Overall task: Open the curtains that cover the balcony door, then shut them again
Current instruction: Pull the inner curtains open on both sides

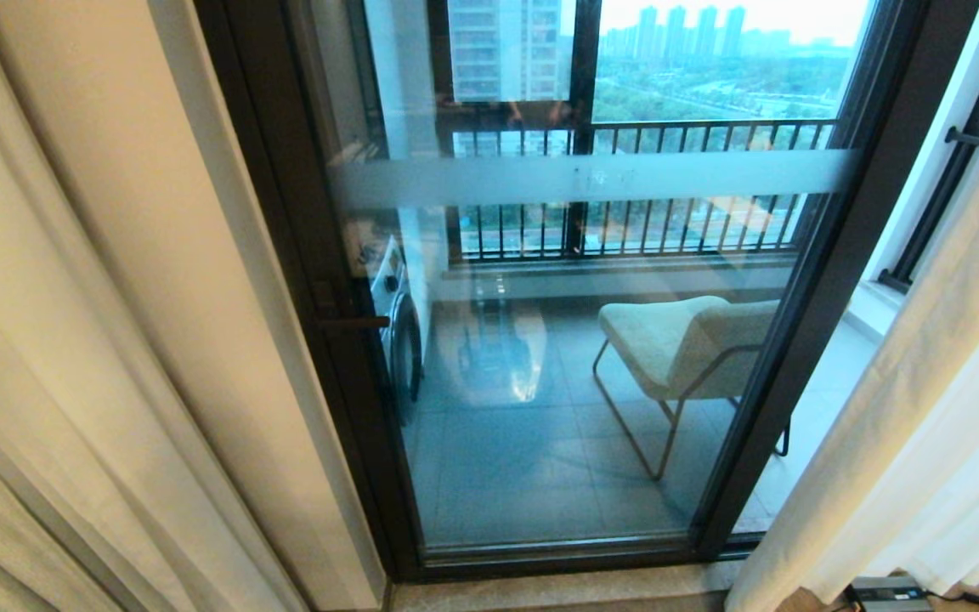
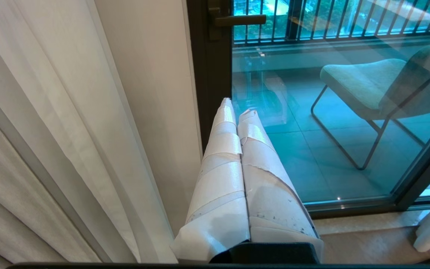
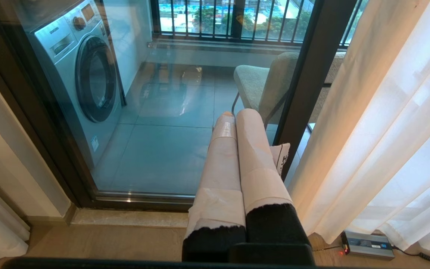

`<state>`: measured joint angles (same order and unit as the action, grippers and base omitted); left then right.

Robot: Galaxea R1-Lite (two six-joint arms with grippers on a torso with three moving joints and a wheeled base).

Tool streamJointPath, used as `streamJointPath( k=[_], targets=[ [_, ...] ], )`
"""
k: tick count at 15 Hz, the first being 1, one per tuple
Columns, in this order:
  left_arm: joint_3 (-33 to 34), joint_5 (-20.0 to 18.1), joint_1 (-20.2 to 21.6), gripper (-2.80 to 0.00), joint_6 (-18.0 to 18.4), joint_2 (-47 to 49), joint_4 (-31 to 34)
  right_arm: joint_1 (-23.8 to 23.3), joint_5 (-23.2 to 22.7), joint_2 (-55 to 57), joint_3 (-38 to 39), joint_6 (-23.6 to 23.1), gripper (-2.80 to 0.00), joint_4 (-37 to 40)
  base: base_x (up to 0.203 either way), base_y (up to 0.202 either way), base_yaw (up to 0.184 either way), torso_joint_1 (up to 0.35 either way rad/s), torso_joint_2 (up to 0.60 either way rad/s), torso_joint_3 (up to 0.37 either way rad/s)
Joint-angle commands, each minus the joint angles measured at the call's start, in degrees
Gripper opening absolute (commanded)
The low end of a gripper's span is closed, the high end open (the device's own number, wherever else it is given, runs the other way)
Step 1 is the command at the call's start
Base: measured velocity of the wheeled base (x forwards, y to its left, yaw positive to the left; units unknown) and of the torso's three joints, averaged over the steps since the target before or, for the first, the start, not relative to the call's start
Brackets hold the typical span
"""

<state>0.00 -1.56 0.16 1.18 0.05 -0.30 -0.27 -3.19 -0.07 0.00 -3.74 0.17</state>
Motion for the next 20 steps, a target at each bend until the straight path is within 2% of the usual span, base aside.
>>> streamJointPath(
  k=[1, 11, 20],
  targets=[
    [0.00, -0.02, 0.02, -2.80, 0.05, -0.05, -0.05, 0.00, -0.06, 0.07, 0.00, -0.04, -2.80, 0.00, 0.000, 0.000, 0.000, 0.000, 0.00, 0.000],
    [0.00, -0.02, 0.02, -2.80, -0.04, -0.05, -0.05, 0.00, -0.06, 0.07, 0.00, -0.04, -2.80, 0.00, 0.000, -0.009, 0.000, 0.000, 0.00, 0.000],
    [0.00, 0.07, 0.02, -2.80, -0.04, -0.05, -0.05, 0.00, -0.06, 0.07, 0.00, -0.04, -2.80, 0.00, 0.000, -0.182, 0.001, 0.003, 0.00, 0.002]
  ],
)
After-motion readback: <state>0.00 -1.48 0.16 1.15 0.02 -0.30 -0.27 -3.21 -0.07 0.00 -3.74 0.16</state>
